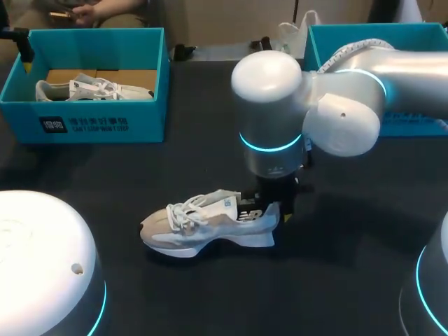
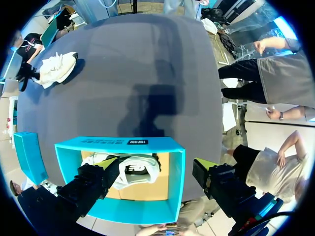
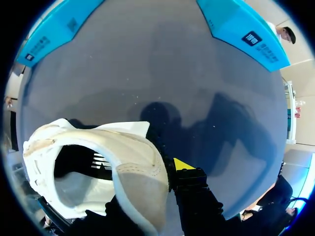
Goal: Take the shoe out of the shoebox, open the shoe tongue, remove and reinsert the insole, then place the shoe into the shoebox
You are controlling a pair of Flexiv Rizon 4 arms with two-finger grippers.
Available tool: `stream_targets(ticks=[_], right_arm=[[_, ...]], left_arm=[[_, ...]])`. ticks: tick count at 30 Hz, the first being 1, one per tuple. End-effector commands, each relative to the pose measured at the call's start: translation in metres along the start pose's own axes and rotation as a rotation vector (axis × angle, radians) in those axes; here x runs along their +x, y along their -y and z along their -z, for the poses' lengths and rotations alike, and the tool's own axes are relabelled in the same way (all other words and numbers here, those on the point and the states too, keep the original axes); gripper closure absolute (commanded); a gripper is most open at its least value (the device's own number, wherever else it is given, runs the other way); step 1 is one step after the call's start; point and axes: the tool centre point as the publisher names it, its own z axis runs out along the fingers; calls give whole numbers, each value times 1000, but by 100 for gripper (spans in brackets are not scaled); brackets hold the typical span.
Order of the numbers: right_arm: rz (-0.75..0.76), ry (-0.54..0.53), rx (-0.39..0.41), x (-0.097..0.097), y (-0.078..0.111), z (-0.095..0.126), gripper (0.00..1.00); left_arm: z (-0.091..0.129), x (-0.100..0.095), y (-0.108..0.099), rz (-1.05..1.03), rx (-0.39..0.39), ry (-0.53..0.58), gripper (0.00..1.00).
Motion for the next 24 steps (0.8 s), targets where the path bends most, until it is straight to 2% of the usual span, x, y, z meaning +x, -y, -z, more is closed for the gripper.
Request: stream_targets(ticks=[1,12,13,15,18,19,21,24], right_arm=[[3,7,-4,4,-2,-7,100],[10,30,-4,4,-5,-19,99],[8,31,-3,4,-5,-20,93],[-2,34,6,4,-6,-21,67],[-4,35,8,4,-7,-21,50],[-4,35,8,4,-7,-20,30],[-5,34,10,4,-7,-18,0],[-6,34,10,3,-6,-11,0]], left_arm=[[0,0,1,0,-2,-2,0],[0,0,1,0,-2,-2,0],[0,0,1,0,-2,-2,0],[0,0,1,0,-2,-2,0],[0,0,1,0,-2,-2,0],[0,0,1,0,-2,-2,0],[0,0,1,0,-2,-2,0],[0,0,1,0,-2,-2,0]])
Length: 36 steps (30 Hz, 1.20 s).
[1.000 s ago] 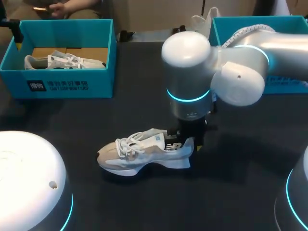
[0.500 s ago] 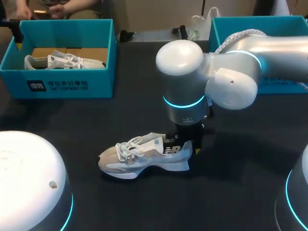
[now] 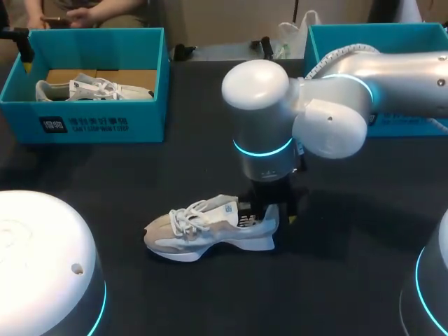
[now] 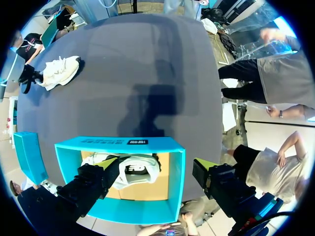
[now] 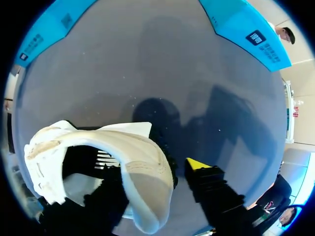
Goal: Take the shoe out of the shoebox, open the shoe tongue, remove and reinsert the insole, then place the shoe into the shoebox
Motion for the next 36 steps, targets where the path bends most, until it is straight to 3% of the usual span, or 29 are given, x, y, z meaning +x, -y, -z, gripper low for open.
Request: stream_targets(ticks=[1,12,18,20,23,35,36], right_arm=[[-1,-1,-3,-2,1,10,0],[71,-131,33,-16,11,68,0],[289,-360,-22,-33,19,101,0],[422,-461,-93,-40,22,108,0],[670,-554,-205,-49,32,116,0],[670,-554,-205,-49,32,116,0],[641,-604,-225,-55,26,113,0]], left_arm=[[0,0,1,0,-2,-2,0],[0,0,1,0,-2,-2,0],[0,0,1,0,-2,-2,0],[0,0,1,0,-2,-2,0],[0,0,1,0,-2,-2,0],[0,0,1,0,-2,-2,0],[0,0,1,0,-2,-2,0]])
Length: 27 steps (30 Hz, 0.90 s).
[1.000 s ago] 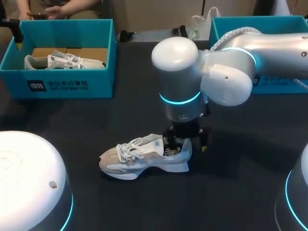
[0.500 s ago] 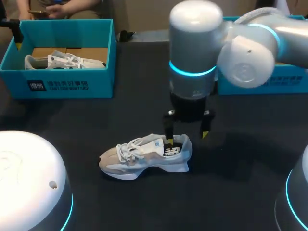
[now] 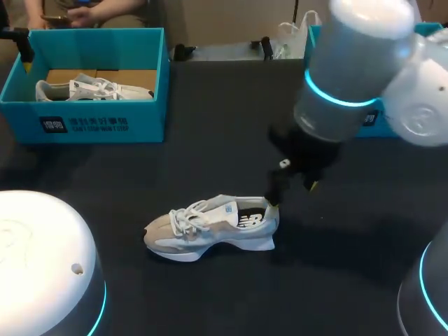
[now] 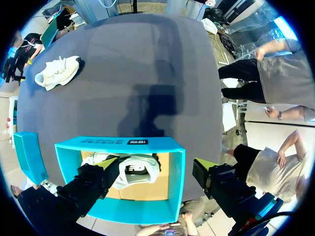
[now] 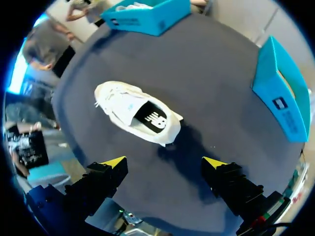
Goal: Take the shoe out of the shoebox, open the shoe tongue, remove and reinsert the insole, then place the shoe into the shoebox
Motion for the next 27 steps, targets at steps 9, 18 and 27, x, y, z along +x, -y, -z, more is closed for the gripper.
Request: stream_targets(ticks=[9,18,27], right_arm=[[76,-385,-482,-59,-3,4,0],[291,-481,-635,-63,-10,2,0],[291,-481,-635,-63,-10,2,0]], left_arm=[[0,0,1,0,-2,-2,0],[0,0,1,0,-2,-2,0],[0,0,1,0,-2,-2,0]])
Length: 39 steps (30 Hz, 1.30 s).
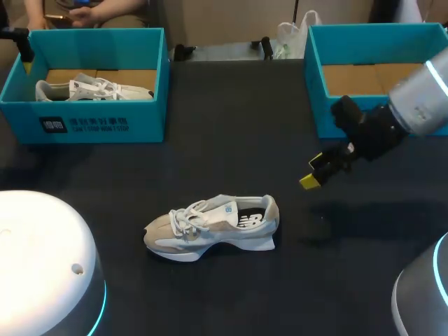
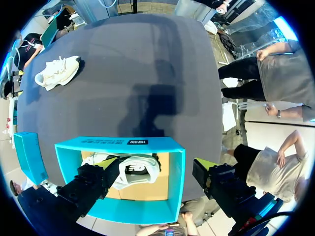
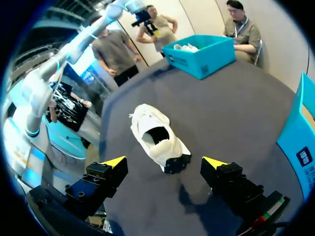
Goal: Take the shoe out of the shoebox, open the shoe tongue, remove and reinsert the insole, then place the shoe into the shoebox
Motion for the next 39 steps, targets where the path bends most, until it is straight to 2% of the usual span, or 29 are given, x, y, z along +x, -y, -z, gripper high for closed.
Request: stream_targets(ticks=[1,6,9,24,27,30,32,39], right_arm=[[36,17,-251,-3,7,0,0],[148,73,-328,-12,19,7,0],[290,92,-382,-16,25,7,0],[290,92,-382,-16,25,7,0],[354,53,-397,-30,37,1,0],[398,61,-394,-42,46,-3,0],[418,54,-423,-50,52,-4,0],[491,3,-454,-67,62,-11,0]], left_arm=[[0,0,1,0,-2,-2,0],[0,0,1,0,-2,-2,0],[0,0,1,0,-2,-2,0],[0,0,1,0,-2,-2,0],[0,0,1,0,-2,-2,0],[0,0,1,0,-2,-2,0],[0,0,1,0,-2,-2,0],[0,0,1,0,-2,-2,0]])
